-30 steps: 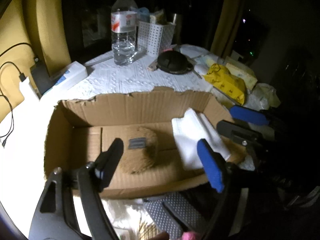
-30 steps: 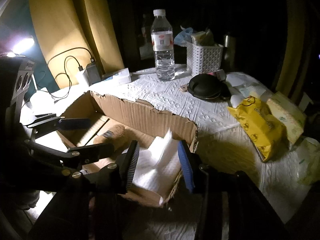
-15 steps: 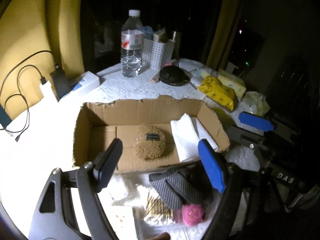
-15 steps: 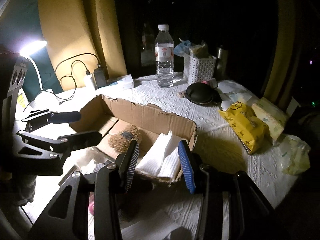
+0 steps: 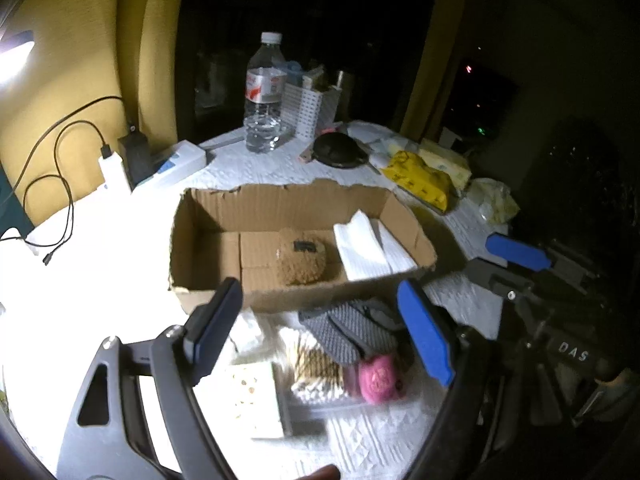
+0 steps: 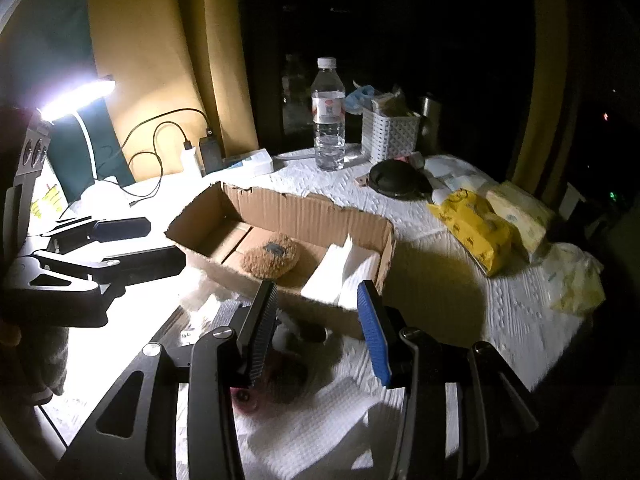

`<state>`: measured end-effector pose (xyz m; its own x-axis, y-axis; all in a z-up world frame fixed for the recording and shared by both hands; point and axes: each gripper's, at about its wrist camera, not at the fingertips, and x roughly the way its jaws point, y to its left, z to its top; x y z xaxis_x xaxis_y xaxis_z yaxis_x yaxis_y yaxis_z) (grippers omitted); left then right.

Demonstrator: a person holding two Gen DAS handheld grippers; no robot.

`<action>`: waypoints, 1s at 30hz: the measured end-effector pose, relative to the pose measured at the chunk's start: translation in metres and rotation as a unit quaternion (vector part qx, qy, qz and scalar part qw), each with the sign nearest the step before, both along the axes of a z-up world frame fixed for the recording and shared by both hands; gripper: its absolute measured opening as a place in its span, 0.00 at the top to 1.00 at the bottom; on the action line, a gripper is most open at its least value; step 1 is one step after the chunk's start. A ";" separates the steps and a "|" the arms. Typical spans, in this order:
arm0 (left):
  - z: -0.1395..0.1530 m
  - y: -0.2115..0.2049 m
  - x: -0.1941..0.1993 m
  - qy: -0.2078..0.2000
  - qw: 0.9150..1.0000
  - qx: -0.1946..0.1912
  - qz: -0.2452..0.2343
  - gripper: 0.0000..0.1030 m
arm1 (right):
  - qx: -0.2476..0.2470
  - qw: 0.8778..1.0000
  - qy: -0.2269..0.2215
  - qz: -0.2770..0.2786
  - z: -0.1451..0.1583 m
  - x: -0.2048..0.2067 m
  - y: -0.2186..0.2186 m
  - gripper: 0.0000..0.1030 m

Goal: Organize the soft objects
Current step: 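Withdraw both tools from the box back toward the remaining items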

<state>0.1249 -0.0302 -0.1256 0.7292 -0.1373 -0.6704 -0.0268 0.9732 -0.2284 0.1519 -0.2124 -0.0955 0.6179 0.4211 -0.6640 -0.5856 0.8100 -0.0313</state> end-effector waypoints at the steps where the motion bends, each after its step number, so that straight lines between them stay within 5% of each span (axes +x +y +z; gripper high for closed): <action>1: -0.001 -0.001 -0.002 0.000 1.000 0.000 -0.002 0.21 | 0.001 1.000 0.001 -0.003 -0.001 -0.003 -0.002 0.57; 22: -0.031 -0.028 -0.038 0.034 0.999 0.000 -0.023 0.21 | -0.010 0.997 0.061 -0.039 -0.062 -0.046 -0.037 0.46; 28: -0.041 -0.032 -0.047 0.041 0.999 -0.002 -0.020 0.21 | -0.027 0.996 0.078 -0.022 -0.082 -0.056 -0.035 0.35; 30: -0.043 -0.033 -0.049 0.044 0.999 -0.001 -0.019 0.21 | -0.034 0.996 0.078 -0.017 -0.088 -0.058 -0.034 0.21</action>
<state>0.0756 -0.0632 -0.1687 0.6614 -0.1653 -0.7316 -0.0090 0.9736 -0.2282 0.0942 -0.2466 -0.1837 0.5176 0.3521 -0.7798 -0.5601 0.8284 0.0023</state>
